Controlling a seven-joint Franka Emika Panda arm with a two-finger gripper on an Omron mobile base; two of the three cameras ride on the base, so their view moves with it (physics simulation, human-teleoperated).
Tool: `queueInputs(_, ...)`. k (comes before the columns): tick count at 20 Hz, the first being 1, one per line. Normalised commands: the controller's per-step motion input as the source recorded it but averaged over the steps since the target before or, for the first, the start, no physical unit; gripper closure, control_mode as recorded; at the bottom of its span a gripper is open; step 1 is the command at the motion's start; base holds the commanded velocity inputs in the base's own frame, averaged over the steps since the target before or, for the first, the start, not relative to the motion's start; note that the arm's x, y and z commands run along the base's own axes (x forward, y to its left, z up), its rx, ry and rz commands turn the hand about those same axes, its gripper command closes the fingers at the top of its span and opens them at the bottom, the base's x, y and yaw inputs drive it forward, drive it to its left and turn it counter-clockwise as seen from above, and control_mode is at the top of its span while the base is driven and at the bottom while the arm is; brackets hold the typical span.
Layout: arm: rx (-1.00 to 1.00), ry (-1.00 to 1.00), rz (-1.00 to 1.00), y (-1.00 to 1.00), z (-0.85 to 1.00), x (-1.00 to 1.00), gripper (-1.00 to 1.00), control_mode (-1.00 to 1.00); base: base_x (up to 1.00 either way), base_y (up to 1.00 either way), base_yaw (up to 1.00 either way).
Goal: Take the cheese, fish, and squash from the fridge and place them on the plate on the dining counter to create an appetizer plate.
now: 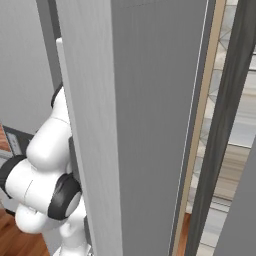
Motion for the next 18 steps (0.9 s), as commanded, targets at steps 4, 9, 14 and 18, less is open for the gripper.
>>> queueInputs(4, 0.0, 0.0, 0.11, -0.01, -0.09, 0.28, -1.0, -1.0, 0.0, 0.0, 0.0)
queueInputs(9, 0.0, 0.0, 0.1, -0.04, -0.01, 0.32, -1.0, -1.0, 0.0, 0.0, 0.0)
queueInputs(14, 0.0, 0.0, 0.09, -0.07, 0.0, 0.33, -1.0, -1.0, 0.0, 0.0, 0.0)
queueInputs(18, 0.0, 0.0, 0.06, -0.14, -0.05, 0.27, -1.0, -1.0, 0.0, 0.0, 0.0)
